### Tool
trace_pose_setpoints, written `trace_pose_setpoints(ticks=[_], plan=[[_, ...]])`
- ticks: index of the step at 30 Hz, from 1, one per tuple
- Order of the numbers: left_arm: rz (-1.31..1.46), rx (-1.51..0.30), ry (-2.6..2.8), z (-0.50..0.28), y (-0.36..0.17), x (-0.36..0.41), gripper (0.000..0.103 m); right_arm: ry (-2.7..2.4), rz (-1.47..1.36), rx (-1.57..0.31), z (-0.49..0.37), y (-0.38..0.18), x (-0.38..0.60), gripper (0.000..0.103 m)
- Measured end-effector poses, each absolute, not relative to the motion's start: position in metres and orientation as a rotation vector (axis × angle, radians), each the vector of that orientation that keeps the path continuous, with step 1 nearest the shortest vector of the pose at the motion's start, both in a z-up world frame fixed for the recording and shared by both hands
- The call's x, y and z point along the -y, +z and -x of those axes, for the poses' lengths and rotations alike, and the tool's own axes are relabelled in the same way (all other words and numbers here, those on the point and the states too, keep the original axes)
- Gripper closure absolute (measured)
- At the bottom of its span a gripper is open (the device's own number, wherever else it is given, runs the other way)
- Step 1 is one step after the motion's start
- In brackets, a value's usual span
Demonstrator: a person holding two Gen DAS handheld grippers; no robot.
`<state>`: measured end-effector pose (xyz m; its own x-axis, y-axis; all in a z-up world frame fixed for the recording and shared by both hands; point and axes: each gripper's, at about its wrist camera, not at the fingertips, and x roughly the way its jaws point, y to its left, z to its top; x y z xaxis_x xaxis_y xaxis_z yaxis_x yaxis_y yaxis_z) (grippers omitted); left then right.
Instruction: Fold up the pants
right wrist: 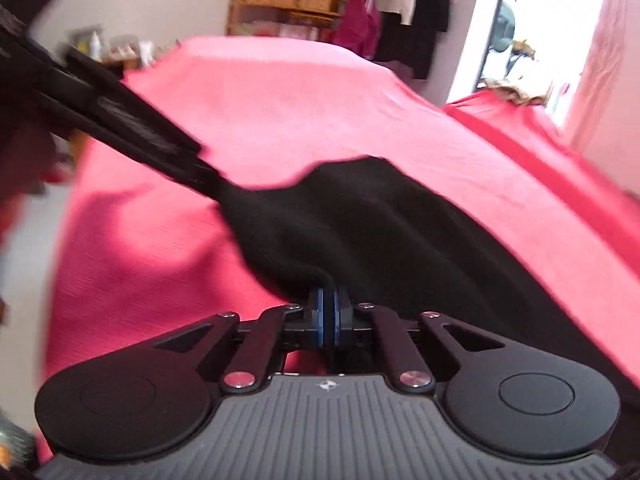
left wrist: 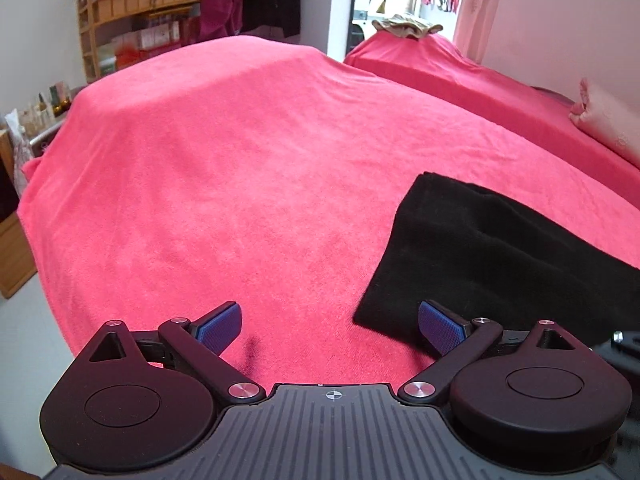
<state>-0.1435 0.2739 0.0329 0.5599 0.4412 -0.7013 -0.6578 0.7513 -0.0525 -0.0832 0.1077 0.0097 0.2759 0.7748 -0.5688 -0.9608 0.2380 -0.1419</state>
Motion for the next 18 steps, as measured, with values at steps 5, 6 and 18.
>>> trace_pose_setpoints(ticks=[5, 6, 18], plan=[[0.304, -0.709, 0.649, 0.132, 0.043, -0.265, 0.0, 1.242, 0.616, -0.369, 0.111, -0.001, -0.107, 0.092], [0.3, -0.709, 0.638, 0.13, 0.042, -0.261, 0.0, 1.25, 0.566, -0.395, 0.105, 0.004, -0.097, 0.089], [0.237, -0.743, 0.429, 0.075, 0.03, -0.2, 0.0, 0.843, 0.219, -0.586, 0.032, 0.016, 0.097, 0.034]])
